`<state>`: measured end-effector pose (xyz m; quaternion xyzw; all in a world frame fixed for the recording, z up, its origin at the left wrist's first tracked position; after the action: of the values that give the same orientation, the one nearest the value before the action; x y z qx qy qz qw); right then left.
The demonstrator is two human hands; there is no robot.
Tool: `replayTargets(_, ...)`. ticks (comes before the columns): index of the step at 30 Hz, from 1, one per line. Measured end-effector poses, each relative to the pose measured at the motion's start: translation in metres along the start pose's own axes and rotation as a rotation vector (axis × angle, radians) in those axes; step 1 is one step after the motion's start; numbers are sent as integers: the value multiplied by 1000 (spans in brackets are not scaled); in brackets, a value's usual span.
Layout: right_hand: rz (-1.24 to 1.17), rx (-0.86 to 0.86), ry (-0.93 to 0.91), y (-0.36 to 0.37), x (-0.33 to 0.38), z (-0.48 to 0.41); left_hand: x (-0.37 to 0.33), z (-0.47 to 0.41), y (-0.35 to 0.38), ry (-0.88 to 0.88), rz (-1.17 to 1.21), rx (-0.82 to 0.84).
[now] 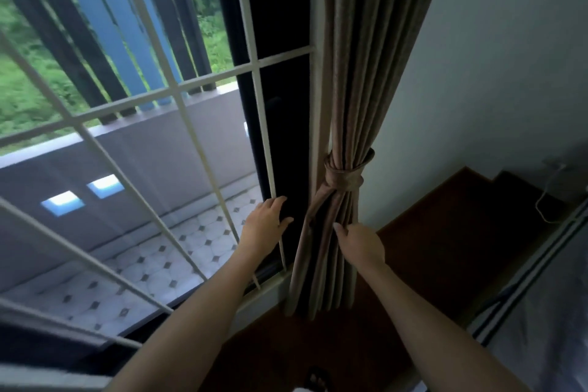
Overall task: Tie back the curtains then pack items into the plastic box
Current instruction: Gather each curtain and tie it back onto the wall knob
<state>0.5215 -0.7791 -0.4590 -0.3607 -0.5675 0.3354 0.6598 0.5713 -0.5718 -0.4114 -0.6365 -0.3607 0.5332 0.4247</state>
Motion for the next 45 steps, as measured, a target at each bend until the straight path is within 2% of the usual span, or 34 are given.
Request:
replayTargets(3,-10,98,-76,32,27,2,27,25,-3,-54,-45,0)
replayTargets(8,129,192,-235,97,93,13,102,83,-16,-212,-73,-35)
replayTargets(11,221,281,-367,138,141,31,154,126,-36,-350,-21,-87)
replayTargets(16,356,330,-566,195,230,74,243,210,-88,-528,-25,-211)
replayTargets(20,395,365,-698,244,307,125,324,297,-132,-659,-100,-291)
replayTargets(24,409,395,-829,298,393,199,411,413,-174,-880,-230,-239)
replayTargets(28,411,432,-938,355,473,287,491,543,-222,-1089,-236,-228)
replayTargets(32,371,467,-1040,403,554,371,538,663,-272,-1214,-240,-283)
replayTargets(36,332,527,-1183,426,634,455,556,747,-317,-1269,-248,-282)
replayTargets(39,271,513,-1294,426,697,508,569,790,-352,-1295,-242,-336)
replayTargets(45,-44,458,-1525,388,830,605,596,839,-426,-1304,-270,-466)
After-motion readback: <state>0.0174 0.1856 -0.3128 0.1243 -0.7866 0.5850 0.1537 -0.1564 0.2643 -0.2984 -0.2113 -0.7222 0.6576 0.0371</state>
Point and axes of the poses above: each hand's wrist, its own z-axis away from the middle knuckle, its own y-axis out of the palm, x = y × z, the point moved 10 cm from there along -z, towards the middle knuckle, and after that the axes turned 9 degrees about -y, right-handed, at the moved point
